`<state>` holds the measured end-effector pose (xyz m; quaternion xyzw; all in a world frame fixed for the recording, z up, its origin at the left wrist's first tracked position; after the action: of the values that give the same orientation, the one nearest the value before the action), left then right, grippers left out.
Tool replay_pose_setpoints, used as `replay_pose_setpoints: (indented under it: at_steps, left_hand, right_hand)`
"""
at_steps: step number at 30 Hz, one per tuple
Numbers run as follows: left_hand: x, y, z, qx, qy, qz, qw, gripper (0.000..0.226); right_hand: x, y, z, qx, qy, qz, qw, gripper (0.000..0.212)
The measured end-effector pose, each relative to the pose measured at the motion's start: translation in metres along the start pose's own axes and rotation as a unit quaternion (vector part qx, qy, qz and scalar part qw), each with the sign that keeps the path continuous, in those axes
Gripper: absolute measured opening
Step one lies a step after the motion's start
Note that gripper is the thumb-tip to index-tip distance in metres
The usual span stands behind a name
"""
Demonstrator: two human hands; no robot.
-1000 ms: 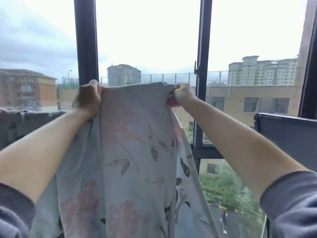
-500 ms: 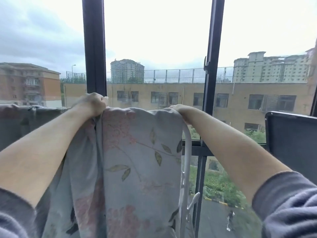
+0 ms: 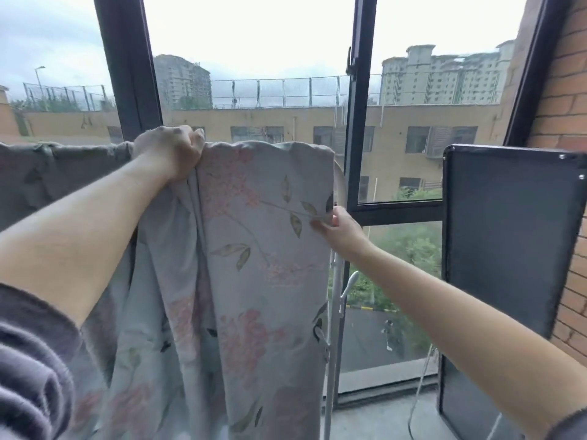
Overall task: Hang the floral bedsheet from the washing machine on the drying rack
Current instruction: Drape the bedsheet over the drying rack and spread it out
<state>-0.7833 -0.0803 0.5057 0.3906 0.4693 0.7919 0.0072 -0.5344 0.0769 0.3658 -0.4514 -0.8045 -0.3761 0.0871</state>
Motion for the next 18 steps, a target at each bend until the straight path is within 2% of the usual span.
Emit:
replay_pose_setpoints:
  at_steps: [1,3,5,6,9,12,15,18]
  left_hand:
    - [-0.001,0.0,0.0,0.004,-0.004,-0.001,1.0,0.054]
    - [-0.004,0.001,-0.001,0.012,-0.007,-0.003,1.0,0.055]
    - [-0.005,0.002,-0.003,0.017,-0.013,-0.003,1.0,0.055]
    - [-0.005,0.002,-0.004,0.02,-0.013,-0.004,1.0,0.055]
    - [-0.005,0.002,-0.007,0.024,-0.014,-0.009,1.0,0.055]
    - [-0.007,0.001,-0.01,0.022,-0.022,-0.003,1.0,0.054]
    - [-0.01,0.0,-0.013,0.016,-0.033,0.003,0.999,0.053]
    - [-0.012,0.0,-0.013,0.011,-0.046,0.013,0.999,0.053]
  right_hand:
    - [-0.004,-0.007,0.001,-0.005,-0.013,0.006,1.0,0.033]
    - [-0.009,-0.014,-0.003,0.002,-0.01,0.087,0.996,0.021]
    - [-0.018,-0.022,-0.019,0.013,0.044,0.171,0.984,0.013]
    - [-0.024,-0.027,-0.029,0.024,0.072,0.183,0.98,0.012]
    - [-0.031,-0.05,-0.048,0.1,0.097,0.137,0.981,0.016]
    - [-0.028,-0.063,-0.052,0.21,0.065,0.062,0.974,0.029]
    - [-0.037,-0.065,-0.05,0.364,0.012,0.081,0.928,0.04]
    - [-0.053,-0.058,-0.038,0.436,-0.019,0.107,0.893,0.044]
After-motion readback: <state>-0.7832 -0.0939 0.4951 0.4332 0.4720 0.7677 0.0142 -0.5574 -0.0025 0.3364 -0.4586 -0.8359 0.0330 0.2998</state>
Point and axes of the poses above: each hand's wrist, its own x-axis towards the middle knuckle, its own y-axis out of the back of the hand, z = x × y, the point moved 3 cm from there along x, towards the middle knuckle, and after that the axes turned 15 degrees about y, right-handed, at the moved point
